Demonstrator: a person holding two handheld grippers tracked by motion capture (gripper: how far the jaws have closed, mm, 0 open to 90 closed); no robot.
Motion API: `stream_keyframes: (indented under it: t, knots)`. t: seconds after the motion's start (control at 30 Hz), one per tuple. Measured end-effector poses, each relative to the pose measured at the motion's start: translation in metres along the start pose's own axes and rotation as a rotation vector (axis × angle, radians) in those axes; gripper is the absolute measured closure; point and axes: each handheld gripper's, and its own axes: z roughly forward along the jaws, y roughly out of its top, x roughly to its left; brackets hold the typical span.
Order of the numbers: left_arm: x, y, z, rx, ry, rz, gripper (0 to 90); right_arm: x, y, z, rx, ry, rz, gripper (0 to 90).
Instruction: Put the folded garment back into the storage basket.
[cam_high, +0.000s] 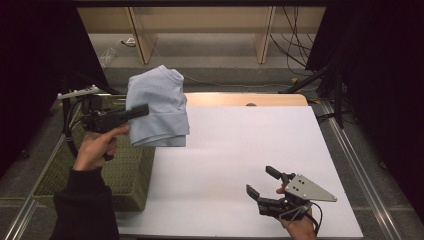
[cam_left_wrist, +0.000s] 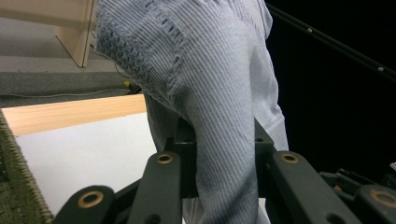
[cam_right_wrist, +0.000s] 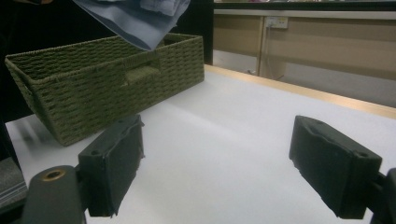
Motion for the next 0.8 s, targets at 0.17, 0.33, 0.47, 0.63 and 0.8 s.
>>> stream_keyframes:
  t: [0.17, 0.33, 0.47, 0.63, 0.8]
  knots:
    - [0.005, 0.002, -0.013, -0.024, 0.017, -0.008, 72.3, 0.0, 0.0, 0.001, -0.003, 0.001, 0.002, 18.5]
    - [0.01, 0.004, -0.025, -0.041, 0.031, -0.012, 72.3, 0.001, 0.0, 0.001, -0.001, 0.003, 0.0, 18.5]
    - [0.013, 0.005, -0.036, -0.052, 0.042, -0.013, 72.3, 0.0, 0.0, 0.001, -0.003, 0.003, 0.001, 18.4]
    - [0.019, 0.006, -0.053, -0.076, 0.061, -0.022, 72.3, 0.001, 0.0, 0.001, 0.001, 0.003, -0.001, 18.4]
    - [0.023, 0.005, -0.06, -0.078, 0.079, -0.022, 72.3, 0.001, 0.0, 0.001, 0.004, 0.002, -0.001, 18.4]
